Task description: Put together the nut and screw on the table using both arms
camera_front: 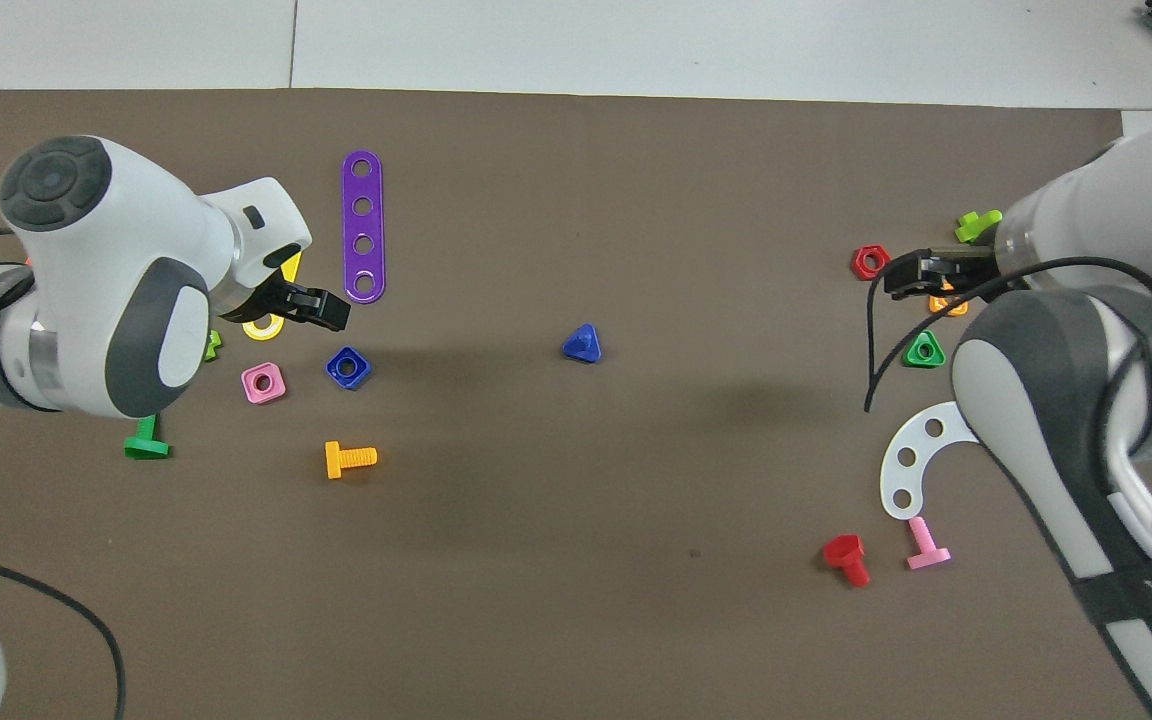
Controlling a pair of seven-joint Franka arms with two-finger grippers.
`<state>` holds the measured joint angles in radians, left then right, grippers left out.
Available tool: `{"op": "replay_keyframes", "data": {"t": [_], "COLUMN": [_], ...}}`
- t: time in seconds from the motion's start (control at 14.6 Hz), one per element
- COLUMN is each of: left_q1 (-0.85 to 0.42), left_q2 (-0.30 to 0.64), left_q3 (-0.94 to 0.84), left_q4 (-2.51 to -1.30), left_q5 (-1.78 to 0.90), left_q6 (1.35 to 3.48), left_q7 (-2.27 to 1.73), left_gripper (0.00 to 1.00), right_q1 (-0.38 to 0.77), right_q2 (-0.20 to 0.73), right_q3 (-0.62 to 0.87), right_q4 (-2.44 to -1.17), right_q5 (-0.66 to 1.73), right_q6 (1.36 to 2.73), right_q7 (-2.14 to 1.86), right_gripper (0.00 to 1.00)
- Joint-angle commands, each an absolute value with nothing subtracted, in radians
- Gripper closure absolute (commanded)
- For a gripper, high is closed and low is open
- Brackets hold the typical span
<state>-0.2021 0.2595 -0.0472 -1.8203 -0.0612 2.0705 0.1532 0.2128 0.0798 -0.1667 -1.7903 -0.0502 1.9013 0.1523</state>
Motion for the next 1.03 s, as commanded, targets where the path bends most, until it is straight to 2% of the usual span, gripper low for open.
{"op": "replay_keyframes", "data": {"t": [0.0, 0.21, 0.34, 0.55, 0.82, 0.96], "left_q1": [-0.218, -0.261, -0.261, -0.262, -0.262, -0.262], "left_q2": [0.264, 0.262, 0.262, 0.253, 0.255, 0.255], "left_q3": [-0.032, -0.031, -0.029, -0.029, -0.028, -0.028], "left_q4": [-1.857, -1.946, -1.973, -2.006, -2.035, -2.054], "left_q5": [-0.08, -0.078, -0.077, -0.075, -0.071, -0.068], "left_q6": [2.109, 2.198, 2.204, 2.206, 2.233, 2.259], "left_q7": [0.331, 0.371, 0.435, 0.486, 0.549, 0.566], "left_gripper": [0.08, 0.09, 0.12, 0.13, 0.11, 0.1], "right_q1": [0.134, 0.062, 0.043, 0.043, 0.038, 0.055], "right_q2": [-0.029, -0.067, -0.089, -0.083, -0.029, -0.017], "right_q3": [-0.153, -0.153, -0.156, -0.156, -0.155, -0.153], "right_q4": [-1.894, -1.884, -1.855, -1.741, -1.562, -1.56], "right_q5": [-0.029, -0.029, -0.029, -0.026, 0.017, 0.014], "right_q6": [1.867, 1.829, 1.749, 1.631, 1.481, 1.486], "right_q7": [0.043, -0.06, -0.095, -0.087, -0.055, -0.029], "right_gripper": [0.0, 0.0, 0.0, 0.0, 0.0, 0.0]}}
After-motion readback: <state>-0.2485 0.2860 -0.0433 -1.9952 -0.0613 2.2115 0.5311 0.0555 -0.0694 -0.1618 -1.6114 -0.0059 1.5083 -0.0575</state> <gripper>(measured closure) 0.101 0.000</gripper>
